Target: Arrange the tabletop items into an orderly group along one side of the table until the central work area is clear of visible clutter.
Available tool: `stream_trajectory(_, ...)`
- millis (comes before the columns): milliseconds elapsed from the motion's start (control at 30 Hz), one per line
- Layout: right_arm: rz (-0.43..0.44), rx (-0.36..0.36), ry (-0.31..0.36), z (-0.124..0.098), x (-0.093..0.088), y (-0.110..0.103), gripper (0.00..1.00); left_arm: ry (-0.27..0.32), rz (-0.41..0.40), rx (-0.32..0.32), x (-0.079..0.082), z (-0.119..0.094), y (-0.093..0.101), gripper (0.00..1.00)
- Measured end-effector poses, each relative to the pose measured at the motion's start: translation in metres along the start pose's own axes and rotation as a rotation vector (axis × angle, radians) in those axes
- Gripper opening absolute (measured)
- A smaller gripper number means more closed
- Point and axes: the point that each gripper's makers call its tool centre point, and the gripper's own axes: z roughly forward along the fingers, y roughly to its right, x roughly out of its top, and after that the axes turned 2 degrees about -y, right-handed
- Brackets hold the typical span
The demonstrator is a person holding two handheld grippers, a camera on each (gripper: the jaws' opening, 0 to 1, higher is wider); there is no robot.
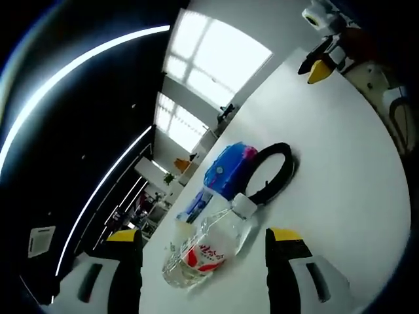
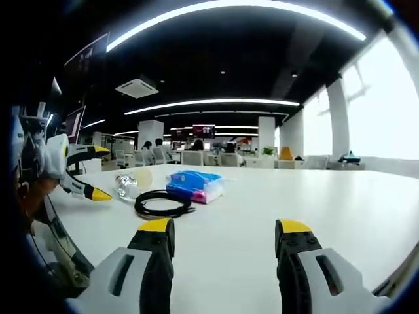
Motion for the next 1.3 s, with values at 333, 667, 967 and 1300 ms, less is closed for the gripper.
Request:
stream_trajectory(333, -0.017, -0.003, -0.006, 0.0, 0.0, 0.002, 0.59, -0.009, 0.054, 0.001, 0.005, 0.018, 0.005, 0.76)
stream_trajectory(667, -0.009, -0.003, -0.007, 0.0, -0.001, 0.002, 0.59, -0.02, 0.097, 0.0, 0.007, 0.026, 0.007, 0.76)
stream_trajectory(967, -0.006, 0.004, -0.002, 0.0, 0.002, 0.001, 0.59, -0.019, 0.164, -0.011, 0.01, 0.031, 0.008, 0.76)
stream_trajectory(1300, -0.007, -0.013, -0.002, -0.005, 0.004, 0.007, 0.59, -0.028, 0.234, -0.016, 0.011, 0.038, 0.013, 0.76)
